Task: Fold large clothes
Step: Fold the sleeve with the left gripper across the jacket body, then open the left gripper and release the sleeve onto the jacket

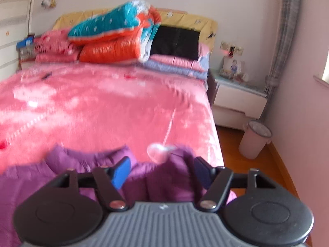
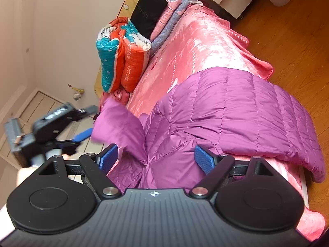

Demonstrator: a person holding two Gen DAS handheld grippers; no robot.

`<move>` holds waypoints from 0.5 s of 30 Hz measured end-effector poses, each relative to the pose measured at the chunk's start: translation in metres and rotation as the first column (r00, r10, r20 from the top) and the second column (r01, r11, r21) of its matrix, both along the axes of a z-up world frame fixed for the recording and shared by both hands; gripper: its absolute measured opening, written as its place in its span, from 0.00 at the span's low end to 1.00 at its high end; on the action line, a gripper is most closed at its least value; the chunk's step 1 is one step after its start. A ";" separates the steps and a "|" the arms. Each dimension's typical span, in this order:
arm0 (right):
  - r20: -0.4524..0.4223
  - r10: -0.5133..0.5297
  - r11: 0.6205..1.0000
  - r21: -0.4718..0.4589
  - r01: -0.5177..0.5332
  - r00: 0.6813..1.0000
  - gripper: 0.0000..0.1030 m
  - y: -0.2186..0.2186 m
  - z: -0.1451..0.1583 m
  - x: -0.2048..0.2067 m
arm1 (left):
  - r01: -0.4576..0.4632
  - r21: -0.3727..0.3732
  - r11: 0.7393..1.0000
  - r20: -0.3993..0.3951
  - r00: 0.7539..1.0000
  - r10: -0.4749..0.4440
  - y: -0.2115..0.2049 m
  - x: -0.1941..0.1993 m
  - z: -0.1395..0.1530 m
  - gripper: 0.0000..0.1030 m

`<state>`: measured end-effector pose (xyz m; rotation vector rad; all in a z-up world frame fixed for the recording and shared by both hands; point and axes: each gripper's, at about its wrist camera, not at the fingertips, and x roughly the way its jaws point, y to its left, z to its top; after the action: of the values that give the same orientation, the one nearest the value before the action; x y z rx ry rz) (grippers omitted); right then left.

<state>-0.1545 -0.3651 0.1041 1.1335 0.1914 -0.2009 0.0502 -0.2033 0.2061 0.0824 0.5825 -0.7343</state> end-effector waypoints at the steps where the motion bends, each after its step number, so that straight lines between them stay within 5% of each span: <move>1: -0.002 -0.001 1.000 -0.009 0.001 1.000 1.00 0.001 0.001 0.000 | 0.008 -0.002 1.000 0.022 1.000 -0.008 0.006 -0.002 0.006 0.70; 7: 0.005 -0.017 0.997 -0.074 0.017 1.000 1.00 0.000 0.004 0.006 | -0.065 0.049 0.997 0.027 0.998 0.064 0.061 -0.001 -0.015 0.71; 15: -0.011 -0.012 0.992 -0.122 0.010 1.000 1.00 0.005 0.005 0.015 | -0.232 0.103 0.967 -0.101 0.965 0.242 0.128 0.038 -0.094 0.52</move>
<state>-0.1394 -0.3599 0.1093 1.0121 0.1809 -0.2261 0.0879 -0.0755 0.1123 0.0541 0.7205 -0.4811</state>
